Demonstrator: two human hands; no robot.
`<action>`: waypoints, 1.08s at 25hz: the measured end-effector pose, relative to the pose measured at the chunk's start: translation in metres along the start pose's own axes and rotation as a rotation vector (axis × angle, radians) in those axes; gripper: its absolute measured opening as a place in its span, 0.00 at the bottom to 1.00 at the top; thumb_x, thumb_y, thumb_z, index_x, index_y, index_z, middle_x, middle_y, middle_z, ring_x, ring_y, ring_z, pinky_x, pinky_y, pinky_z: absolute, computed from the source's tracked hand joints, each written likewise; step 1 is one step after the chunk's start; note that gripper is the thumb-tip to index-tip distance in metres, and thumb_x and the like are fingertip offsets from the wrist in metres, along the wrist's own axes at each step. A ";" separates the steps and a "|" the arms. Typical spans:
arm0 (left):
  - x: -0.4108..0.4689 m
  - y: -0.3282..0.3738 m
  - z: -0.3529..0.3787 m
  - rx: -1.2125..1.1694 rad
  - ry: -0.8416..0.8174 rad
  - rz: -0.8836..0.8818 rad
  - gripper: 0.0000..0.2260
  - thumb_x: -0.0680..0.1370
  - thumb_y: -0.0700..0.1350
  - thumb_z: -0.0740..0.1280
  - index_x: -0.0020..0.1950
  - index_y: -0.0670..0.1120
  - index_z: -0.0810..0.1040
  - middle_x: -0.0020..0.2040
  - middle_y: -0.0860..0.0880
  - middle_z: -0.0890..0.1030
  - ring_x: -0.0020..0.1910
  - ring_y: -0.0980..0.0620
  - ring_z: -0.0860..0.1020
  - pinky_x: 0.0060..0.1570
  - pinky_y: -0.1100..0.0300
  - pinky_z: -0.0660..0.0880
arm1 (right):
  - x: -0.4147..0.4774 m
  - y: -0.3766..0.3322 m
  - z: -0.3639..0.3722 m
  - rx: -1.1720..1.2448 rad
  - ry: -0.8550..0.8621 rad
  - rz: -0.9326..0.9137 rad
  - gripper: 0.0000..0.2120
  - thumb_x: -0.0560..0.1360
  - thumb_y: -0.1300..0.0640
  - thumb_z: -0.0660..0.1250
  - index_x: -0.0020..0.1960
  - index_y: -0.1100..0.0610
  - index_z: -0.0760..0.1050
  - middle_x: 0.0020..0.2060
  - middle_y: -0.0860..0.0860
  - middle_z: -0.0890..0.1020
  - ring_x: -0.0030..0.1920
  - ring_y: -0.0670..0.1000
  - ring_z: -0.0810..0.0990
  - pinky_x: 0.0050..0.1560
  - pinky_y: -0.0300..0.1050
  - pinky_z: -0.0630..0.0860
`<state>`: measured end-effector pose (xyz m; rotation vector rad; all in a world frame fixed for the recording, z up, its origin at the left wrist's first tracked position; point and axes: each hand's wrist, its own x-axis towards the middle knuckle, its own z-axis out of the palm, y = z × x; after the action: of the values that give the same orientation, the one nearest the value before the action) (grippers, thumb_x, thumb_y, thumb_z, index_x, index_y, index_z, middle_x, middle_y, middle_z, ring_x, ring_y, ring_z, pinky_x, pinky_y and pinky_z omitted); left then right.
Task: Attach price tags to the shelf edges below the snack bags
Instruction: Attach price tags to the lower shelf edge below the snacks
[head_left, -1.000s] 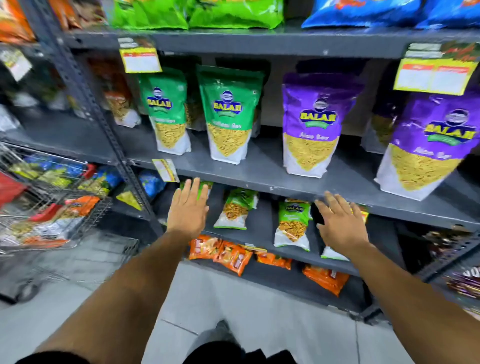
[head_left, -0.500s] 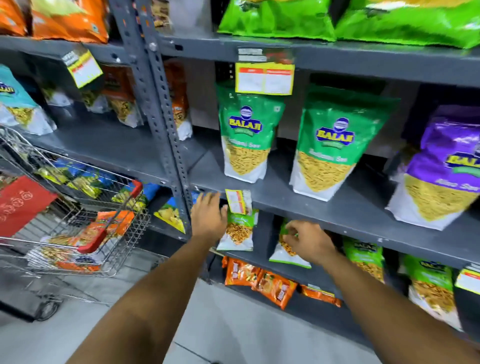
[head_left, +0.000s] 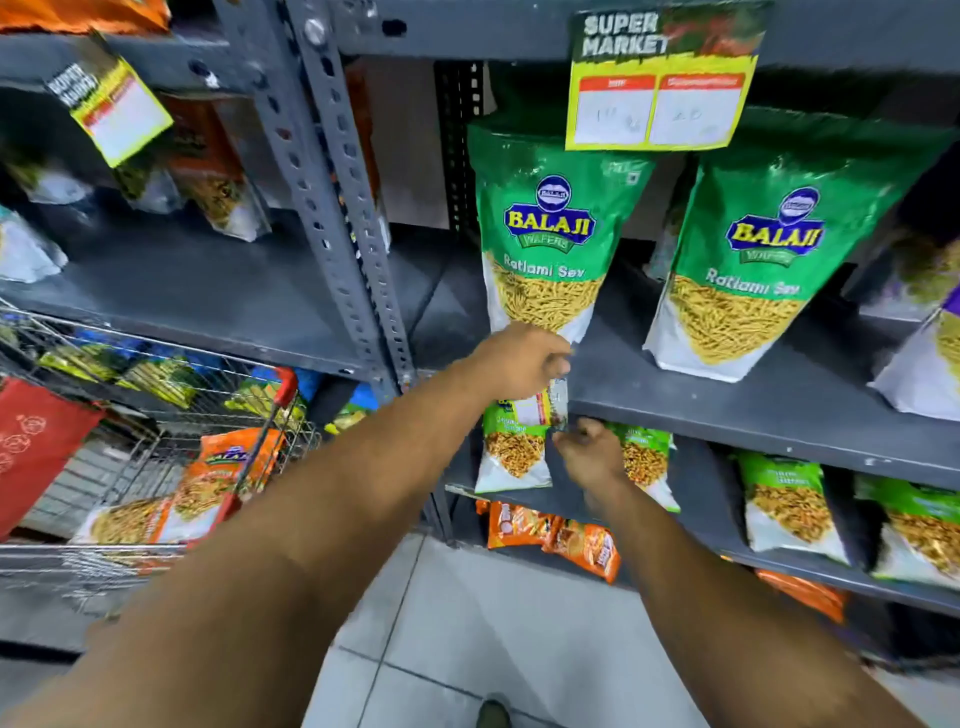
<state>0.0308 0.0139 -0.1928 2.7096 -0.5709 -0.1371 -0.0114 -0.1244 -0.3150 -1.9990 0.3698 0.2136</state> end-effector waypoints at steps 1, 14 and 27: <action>0.003 0.004 0.004 0.025 -0.033 0.003 0.11 0.77 0.48 0.66 0.52 0.43 0.80 0.52 0.41 0.83 0.55 0.39 0.78 0.52 0.47 0.76 | 0.000 0.000 0.000 0.055 0.008 0.021 0.04 0.73 0.59 0.68 0.39 0.57 0.77 0.35 0.56 0.79 0.34 0.52 0.72 0.39 0.45 0.67; -0.017 -0.016 0.027 0.173 -0.070 -0.140 0.07 0.73 0.44 0.67 0.46 0.53 0.83 0.48 0.53 0.85 0.51 0.47 0.80 0.46 0.55 0.78 | -0.015 0.017 -0.026 -0.320 -0.015 -0.224 0.05 0.75 0.52 0.66 0.45 0.52 0.80 0.40 0.51 0.85 0.42 0.54 0.82 0.41 0.43 0.75; -0.034 -0.026 0.042 0.517 0.140 -0.161 0.10 0.71 0.39 0.66 0.31 0.48 0.69 0.32 0.51 0.75 0.37 0.48 0.69 0.34 0.60 0.62 | -0.002 -0.017 -0.039 -0.698 0.291 -0.481 0.05 0.72 0.49 0.67 0.41 0.47 0.81 0.42 0.48 0.83 0.43 0.55 0.80 0.42 0.47 0.70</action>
<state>0.0030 0.0362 -0.2407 3.2310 -0.3847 0.1858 -0.0080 -0.1524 -0.2826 -2.7475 -0.0331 -0.2988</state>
